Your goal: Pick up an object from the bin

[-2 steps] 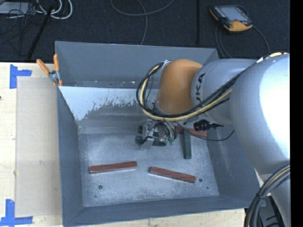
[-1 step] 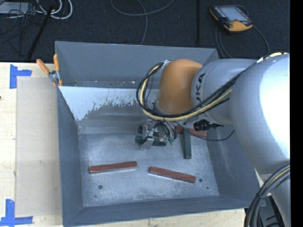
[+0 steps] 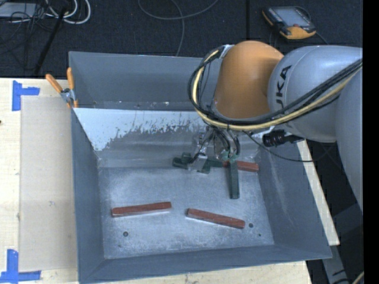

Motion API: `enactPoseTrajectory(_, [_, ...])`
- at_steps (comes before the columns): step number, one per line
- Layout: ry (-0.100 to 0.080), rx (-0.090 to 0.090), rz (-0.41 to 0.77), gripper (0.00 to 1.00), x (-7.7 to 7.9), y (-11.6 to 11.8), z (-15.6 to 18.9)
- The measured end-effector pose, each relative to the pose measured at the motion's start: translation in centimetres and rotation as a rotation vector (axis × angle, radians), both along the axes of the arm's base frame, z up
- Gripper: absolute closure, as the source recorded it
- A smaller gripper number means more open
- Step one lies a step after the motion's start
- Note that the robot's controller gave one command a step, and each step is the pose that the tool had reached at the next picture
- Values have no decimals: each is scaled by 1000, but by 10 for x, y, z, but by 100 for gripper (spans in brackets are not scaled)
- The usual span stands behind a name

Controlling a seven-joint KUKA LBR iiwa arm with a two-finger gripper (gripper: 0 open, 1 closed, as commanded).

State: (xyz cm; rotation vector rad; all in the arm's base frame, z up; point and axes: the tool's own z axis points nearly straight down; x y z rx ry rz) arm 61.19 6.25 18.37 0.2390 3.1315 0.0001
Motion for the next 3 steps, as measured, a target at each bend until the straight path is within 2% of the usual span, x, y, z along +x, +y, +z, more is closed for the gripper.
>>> enactPoseTrajectory(2, [1, 0, 1, 100, 0, 0, 0])
enactPoseTrajectory(3, [-17, -2, 55, 100, 8, -12, 32])
